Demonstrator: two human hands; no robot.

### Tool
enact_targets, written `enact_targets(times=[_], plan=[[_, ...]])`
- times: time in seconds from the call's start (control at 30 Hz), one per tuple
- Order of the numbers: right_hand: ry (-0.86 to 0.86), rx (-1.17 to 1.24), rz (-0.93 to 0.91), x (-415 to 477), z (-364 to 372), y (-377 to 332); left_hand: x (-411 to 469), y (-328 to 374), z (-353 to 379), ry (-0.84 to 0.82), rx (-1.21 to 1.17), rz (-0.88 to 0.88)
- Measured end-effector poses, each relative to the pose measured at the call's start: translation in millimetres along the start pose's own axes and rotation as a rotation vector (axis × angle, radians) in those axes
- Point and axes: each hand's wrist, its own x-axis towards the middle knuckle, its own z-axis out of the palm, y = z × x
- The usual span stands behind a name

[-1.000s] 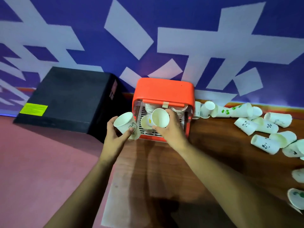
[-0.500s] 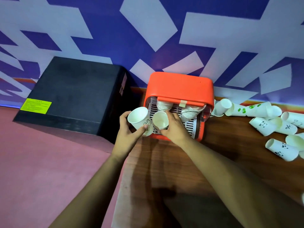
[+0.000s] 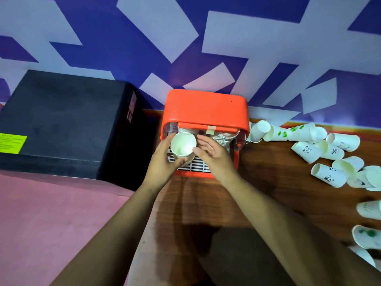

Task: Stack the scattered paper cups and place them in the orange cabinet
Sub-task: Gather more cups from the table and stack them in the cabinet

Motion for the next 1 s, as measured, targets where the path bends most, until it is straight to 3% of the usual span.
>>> enact_targets(times=[0.23,0.47,0.77,1.0], plan=[[0.061,-0.053,0.008,6,8,25,7,-11,-2,-0.156,0.016,-0.014],[0.080,-0.369,-0.026,11,15,45,5,-34,6,-0.243,0.130,-0.090],[0.094,-0.310,0.043,11,20,54,1,-39,19,-0.081,0.128,-0.093],[0.143,-0.299,0.050,9,24,57,3,-41,23,-0.084,0.044,-0.170]])
